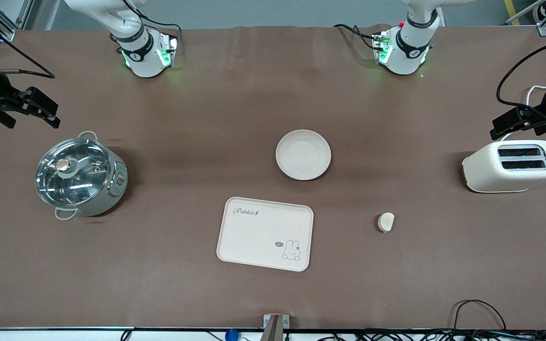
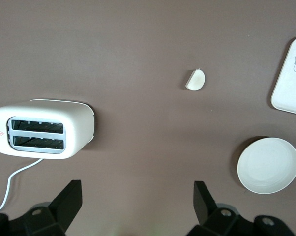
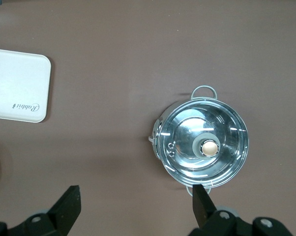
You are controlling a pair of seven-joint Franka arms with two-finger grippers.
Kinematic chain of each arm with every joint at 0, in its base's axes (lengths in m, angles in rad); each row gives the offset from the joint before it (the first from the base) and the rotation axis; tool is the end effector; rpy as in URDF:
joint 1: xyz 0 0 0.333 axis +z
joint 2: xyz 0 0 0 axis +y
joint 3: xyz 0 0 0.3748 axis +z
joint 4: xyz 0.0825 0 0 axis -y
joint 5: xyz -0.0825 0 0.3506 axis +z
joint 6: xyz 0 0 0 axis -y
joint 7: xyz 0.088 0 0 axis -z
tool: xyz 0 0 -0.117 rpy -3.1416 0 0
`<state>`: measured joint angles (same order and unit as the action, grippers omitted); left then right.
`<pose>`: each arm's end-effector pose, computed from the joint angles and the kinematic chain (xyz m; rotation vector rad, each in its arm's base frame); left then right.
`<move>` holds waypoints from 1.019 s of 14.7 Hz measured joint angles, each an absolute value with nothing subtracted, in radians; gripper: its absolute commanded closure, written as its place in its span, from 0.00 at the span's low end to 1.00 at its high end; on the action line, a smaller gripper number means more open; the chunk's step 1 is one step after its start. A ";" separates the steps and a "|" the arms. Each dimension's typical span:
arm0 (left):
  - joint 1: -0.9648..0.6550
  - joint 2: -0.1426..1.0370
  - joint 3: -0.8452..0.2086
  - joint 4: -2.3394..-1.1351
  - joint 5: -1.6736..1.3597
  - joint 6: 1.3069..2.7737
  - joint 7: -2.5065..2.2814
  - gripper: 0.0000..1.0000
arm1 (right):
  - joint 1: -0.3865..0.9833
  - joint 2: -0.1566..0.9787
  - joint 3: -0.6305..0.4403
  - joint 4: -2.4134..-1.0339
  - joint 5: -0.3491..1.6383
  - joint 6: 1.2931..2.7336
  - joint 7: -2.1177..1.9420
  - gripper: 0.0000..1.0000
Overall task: Place bun in plate and plate on tray
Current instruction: 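Reach the left gripper over the small white bun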
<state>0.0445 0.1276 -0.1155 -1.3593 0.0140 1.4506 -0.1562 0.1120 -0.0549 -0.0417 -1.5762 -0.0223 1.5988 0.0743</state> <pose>0.5545 -0.0319 0.6861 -3.1348 -0.1369 0.0554 0.5037 0.0321 0.7017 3.1248 -0.0067 0.1230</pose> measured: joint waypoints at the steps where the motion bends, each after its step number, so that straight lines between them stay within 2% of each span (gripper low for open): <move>1: 0.045 0.128 -0.115 -1.359 0.014 1.451 -0.156 0.00 | 0.112 -0.055 -0.043 -1.576 -0.022 1.598 0.074 0.00; 10: 0.045 0.149 -0.116 -1.368 0.014 1.453 -0.156 0.00 | 0.112 -0.055 -0.048 -1.576 -0.022 1.587 0.074 0.00; 15: 0.035 0.325 -0.118 -1.378 0.014 1.656 -0.166 0.00 | 0.110 -0.055 -0.053 -1.576 -0.022 1.588 0.074 0.00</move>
